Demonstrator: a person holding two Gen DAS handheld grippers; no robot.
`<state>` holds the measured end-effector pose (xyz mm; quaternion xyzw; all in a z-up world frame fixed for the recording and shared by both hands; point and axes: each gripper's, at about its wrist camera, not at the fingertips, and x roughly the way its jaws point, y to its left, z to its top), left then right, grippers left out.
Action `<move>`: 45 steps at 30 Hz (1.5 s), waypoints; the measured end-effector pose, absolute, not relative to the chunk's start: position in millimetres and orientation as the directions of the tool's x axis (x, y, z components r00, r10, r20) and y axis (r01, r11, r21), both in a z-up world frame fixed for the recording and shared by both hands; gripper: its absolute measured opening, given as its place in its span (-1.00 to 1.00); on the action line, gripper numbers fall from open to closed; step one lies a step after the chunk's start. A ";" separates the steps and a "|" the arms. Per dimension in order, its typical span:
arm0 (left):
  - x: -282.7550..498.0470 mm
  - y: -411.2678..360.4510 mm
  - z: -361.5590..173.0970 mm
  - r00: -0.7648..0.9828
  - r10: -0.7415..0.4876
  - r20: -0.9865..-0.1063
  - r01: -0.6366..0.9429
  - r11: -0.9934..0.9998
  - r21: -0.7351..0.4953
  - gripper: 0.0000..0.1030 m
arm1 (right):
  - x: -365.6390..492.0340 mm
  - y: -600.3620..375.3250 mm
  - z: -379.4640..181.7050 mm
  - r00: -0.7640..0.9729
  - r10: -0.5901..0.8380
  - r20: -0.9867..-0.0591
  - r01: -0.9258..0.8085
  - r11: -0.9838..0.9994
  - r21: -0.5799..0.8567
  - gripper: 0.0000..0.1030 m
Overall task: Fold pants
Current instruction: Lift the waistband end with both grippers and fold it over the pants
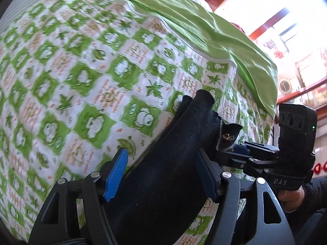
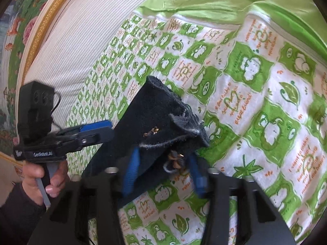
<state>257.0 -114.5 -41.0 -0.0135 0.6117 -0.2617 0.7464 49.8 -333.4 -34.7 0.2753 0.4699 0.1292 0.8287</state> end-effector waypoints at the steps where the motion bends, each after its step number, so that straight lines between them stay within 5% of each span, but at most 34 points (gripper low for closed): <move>1: 260.9 -121.0 -45.3 0.100 -0.409 -0.907 0.389 0.855 -0.342 0.32 | 50.1 -333.6 -36.1 0.519 0.478 -0.708 0.039 0.815 0.578 -0.37; 8: 282.2 -140.5 -66.7 0.018 -0.448 -0.894 0.389 0.827 -0.406 0.21 | 44.5 -335.4 -37.7 0.507 0.510 -0.695 -0.013 0.811 0.585 -0.61; 14: 291.4 -153.6 -71.3 -0.037 -0.504 -0.863 0.407 0.781 -0.474 -0.57 | 41.0 -338.7 -37.2 0.501 0.534 -0.681 -0.042 0.801 0.597 -0.69; 17: 289.3 -159.9 -71.3 -0.033 -0.508 -0.861 0.415 0.777 -0.474 -0.70 | 39.2 -339.8 -36.9 0.499 0.539 -0.679 -0.047 0.799 0.600 -0.72; 32: 248.2 -93.2 8.0 0.153 -0.632 -0.759 0.363 0.751 -0.552 -0.78 | 34.1 -299.6 27.7 0.524 0.623 -0.582 -0.275 0.770 0.576 -0.75; 45: 164.2 -3.4 39.9 0.366 -0.612 -0.701 0.220 0.789 -0.574 -0.78 | 30.5 -204.6 51.9 0.354 0.756 -0.551 -0.533 0.647 0.546 -0.75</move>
